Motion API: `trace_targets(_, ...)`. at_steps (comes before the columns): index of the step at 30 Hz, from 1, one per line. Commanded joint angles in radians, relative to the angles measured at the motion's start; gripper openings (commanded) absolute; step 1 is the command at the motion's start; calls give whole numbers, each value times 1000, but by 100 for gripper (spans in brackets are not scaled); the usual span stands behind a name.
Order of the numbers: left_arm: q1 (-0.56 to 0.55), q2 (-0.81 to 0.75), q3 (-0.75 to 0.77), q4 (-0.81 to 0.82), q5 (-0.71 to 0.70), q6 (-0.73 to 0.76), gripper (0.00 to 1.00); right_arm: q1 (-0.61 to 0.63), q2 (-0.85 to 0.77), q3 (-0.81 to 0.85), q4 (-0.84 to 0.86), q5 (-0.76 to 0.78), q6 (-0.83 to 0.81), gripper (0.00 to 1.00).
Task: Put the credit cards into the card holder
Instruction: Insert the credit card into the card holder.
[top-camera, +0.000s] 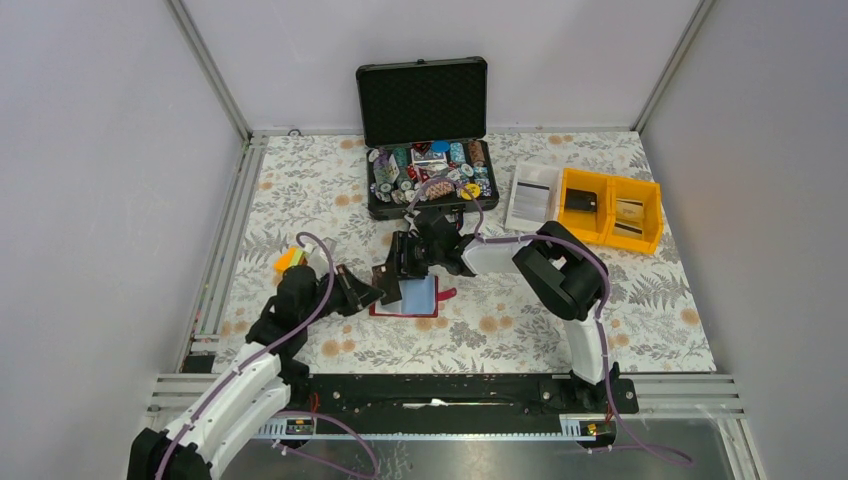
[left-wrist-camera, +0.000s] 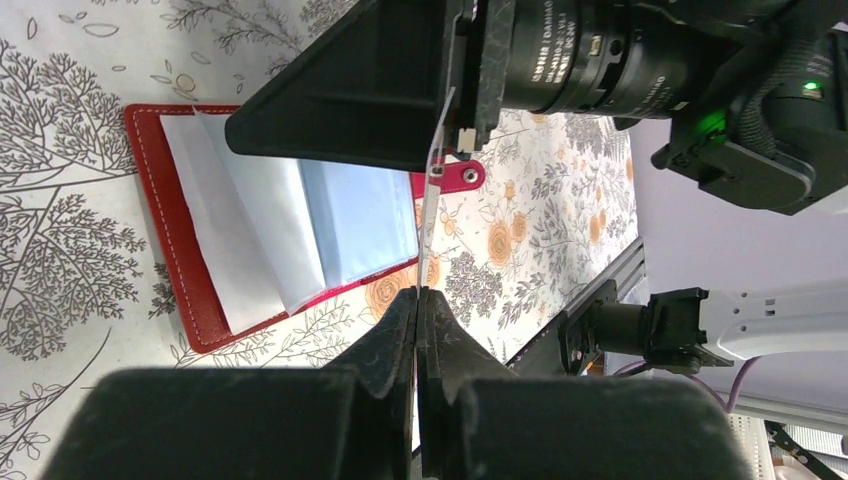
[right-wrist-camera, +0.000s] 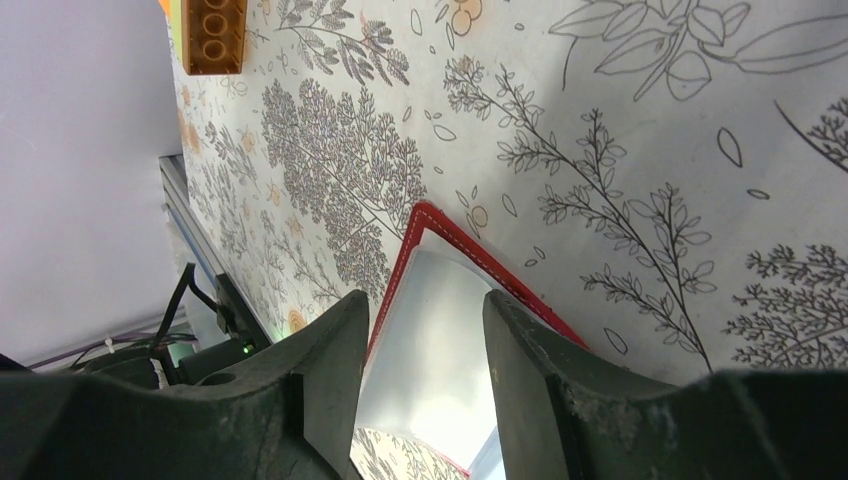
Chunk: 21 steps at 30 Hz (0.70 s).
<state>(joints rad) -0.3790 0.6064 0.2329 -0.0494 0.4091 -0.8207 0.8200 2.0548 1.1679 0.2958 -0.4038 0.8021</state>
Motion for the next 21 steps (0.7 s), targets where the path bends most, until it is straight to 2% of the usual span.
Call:
trace_targets(1,2,72,0,51,-16,-6,0,11,19,44,-17,16,2,54)
trace_targets(9,2,254,50,25,-48,43,0,11,-6,53,-42,38,-16,55)
trace_targets(17,2,332,83,15,-94,72,0,10,-36,72,-65,50,-33,56)
trace_targets(21,2,363,88,75,-62,74,0,10,-69,73,-93,65,-58,59)
